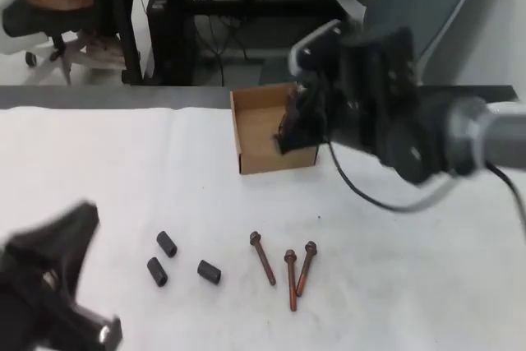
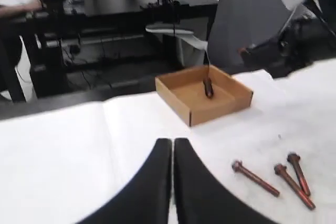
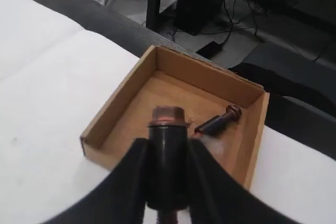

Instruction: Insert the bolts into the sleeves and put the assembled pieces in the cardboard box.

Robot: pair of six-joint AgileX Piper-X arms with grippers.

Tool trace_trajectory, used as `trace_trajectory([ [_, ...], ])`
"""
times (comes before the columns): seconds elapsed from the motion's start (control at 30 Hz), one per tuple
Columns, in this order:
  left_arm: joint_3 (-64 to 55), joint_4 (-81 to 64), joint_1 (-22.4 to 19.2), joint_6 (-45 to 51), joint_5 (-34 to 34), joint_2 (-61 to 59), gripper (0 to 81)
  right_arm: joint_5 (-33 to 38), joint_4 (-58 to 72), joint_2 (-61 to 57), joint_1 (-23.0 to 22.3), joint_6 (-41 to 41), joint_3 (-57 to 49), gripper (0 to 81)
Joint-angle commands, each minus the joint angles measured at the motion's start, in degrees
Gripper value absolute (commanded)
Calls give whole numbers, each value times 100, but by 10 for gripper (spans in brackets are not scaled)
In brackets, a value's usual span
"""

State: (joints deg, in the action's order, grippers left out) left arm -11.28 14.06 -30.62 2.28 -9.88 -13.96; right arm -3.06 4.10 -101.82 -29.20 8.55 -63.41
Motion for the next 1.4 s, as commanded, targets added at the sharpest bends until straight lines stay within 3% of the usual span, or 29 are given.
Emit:
trace_trajectory([
  [0.0, 365, -107, 24, 252, 90, 41, 17, 85, -654, -583, 36, 198, -888, 6],
  [0.13, 982, -602, 24, 622, 19, -23, 17, 95, -1559, -1375, 69, 214, -1941, 7],
  [0.17, 1063, -666, 24, 781, 43, -87, 17, 199, -1873, -1531, 71, 214, -2177, 57],
  [0.23, 1128, -665, 24, 960, 332, -275, 25, 406, -2427, -1699, 78, 214, -2509, 244],
  [0.33, 1128, -824, 24, 1256, 639, -733, 204, 380, -2931, -1699, 47, 164, -2648, 700],
  [0.43, 1085, -1318, 24, 1881, 333, -1443, 379, 55, -3316, -1578, -16, 151, -2648, 700],
  [0.5, 832, -1406, 24, 2131, 340, -1991, 428, 39, -3591, -1467, -24, 151, -2648, 700],
  [0.63, 15, -1376, 24, 2320, 379, -3416, 431, 39, -4136, -1246, -24, 151, -2648, 644],
  [0.9, -1935, 229, 24, 2923, 456, -6385, 431, 64, -5168, -903, 17, 151, -2637, 644],
  [0.97, -2246, 274, 24, 3177, 804, -6897, 431, 65, -5293, -829, 34, 151, -2597, 644],
  [1.03, -2455, 168, -6, 3300, 1110, -7262, 431, 65, -5316, -716, 47, 151, -2458, 644],
  [1.37, -2844, -149, -25, 3853, 1117, -7660, 431, 81, -4940, -116, 280, 43, -1097, 644],
])
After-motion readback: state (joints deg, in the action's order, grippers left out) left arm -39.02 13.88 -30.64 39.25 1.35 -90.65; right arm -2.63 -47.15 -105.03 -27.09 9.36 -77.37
